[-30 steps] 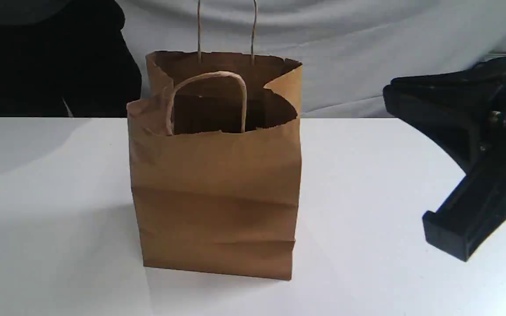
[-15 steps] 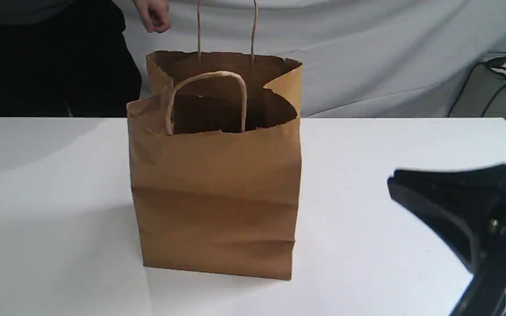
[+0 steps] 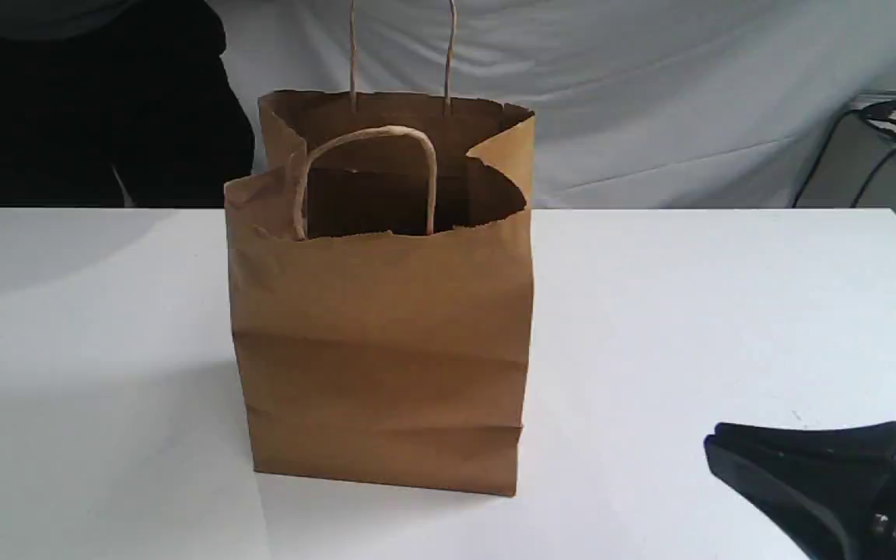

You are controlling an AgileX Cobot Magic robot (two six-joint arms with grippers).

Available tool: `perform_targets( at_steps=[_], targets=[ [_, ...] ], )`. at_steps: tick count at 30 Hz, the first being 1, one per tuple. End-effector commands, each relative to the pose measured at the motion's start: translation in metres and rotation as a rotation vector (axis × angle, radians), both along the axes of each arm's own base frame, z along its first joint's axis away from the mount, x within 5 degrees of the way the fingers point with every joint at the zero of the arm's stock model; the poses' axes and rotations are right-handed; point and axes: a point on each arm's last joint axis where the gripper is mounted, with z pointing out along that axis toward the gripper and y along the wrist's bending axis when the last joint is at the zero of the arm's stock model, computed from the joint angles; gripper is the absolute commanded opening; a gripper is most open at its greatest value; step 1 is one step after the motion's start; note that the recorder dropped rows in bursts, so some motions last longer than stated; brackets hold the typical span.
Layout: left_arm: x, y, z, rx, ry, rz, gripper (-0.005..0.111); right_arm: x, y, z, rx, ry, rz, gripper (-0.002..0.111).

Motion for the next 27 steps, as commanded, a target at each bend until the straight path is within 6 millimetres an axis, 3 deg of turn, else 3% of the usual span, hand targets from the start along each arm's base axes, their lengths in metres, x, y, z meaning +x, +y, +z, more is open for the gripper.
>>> perform_targets(
  at_steps=[1,8,11,19,27],
  targets=[
    [-0.004,-0.001,-0.019,0.003,-0.006,0.005,0.000,-0.001,0.000,0.000,0.018,0.000,-0.002,0.000],
    [-0.009,-0.002,-0.036,0.008,-0.026,0.005,0.000,-0.009,-0.007,0.001,0.064,-0.053,0.000,0.000],
    [-0.009,-0.002,-0.037,0.008,-0.026,0.005,0.000,-0.016,-0.013,-0.014,0.119,-0.042,-0.017,0.000],
    [-0.009,-0.002,-0.037,0.008,-0.028,0.005,0.000,-0.035,-0.040,-0.076,0.369,0.284,-0.273,0.000],
    [-0.009,-0.002,-0.037,0.005,-0.029,0.005,0.000,-0.044,-0.040,-0.083,0.343,0.358,-0.245,0.000]
  ],
)
